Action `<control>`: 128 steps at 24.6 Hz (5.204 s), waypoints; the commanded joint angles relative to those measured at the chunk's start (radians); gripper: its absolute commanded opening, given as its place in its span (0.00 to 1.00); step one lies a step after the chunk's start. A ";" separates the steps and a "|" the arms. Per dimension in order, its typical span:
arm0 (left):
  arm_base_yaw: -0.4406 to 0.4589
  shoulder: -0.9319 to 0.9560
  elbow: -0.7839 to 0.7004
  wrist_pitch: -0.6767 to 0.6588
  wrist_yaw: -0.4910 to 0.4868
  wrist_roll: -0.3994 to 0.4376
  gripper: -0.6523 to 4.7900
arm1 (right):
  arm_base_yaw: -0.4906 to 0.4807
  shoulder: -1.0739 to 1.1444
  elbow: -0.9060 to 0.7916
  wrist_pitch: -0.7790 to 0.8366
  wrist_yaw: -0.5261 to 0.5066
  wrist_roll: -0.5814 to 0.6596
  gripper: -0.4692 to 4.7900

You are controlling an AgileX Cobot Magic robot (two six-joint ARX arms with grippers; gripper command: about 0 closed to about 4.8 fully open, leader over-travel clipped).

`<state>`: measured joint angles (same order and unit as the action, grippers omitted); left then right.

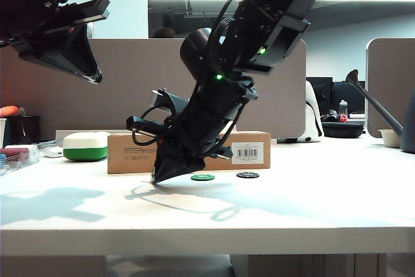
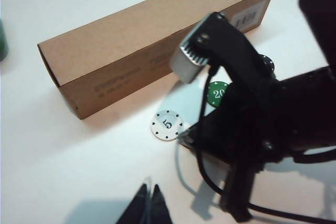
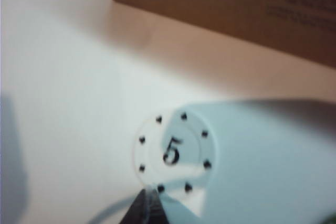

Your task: Push the chip with the lowest value in the row forward next to the rectangular box.

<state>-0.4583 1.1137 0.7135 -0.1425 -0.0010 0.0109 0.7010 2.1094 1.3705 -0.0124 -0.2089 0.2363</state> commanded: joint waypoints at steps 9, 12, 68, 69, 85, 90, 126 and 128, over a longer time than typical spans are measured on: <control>-0.001 -0.003 0.006 0.010 0.001 0.008 0.11 | 0.006 0.069 0.056 -0.098 0.076 -0.001 0.08; -0.001 -0.003 0.006 0.010 0.002 0.008 0.11 | 0.009 0.070 0.055 -0.146 0.091 0.005 0.08; -0.002 -0.003 0.006 0.010 0.002 0.008 0.11 | 0.021 -0.262 0.051 -0.406 0.414 0.039 0.08; -0.002 -0.003 0.006 0.010 0.002 0.008 0.11 | 0.021 -0.291 0.041 -0.427 0.446 0.039 0.08; -0.002 -0.008 0.006 0.009 0.002 0.008 0.11 | 0.160 -0.760 -0.409 -0.383 0.645 0.167 0.08; -0.002 -0.042 0.006 0.009 0.002 0.008 0.11 | 0.330 -0.964 -0.549 -0.380 0.787 0.240 0.08; 0.421 -0.796 0.006 -0.002 0.005 0.008 0.11 | 0.879 -1.273 -0.669 -0.328 1.307 0.470 0.09; 0.449 -0.827 0.006 -0.022 -0.006 0.018 0.11 | 0.879 -1.273 -0.669 -0.328 1.307 0.470 0.09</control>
<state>-0.0227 0.3008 0.7135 -0.1558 0.0002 0.0116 1.5787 0.8379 0.6968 -0.3485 1.0817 0.7021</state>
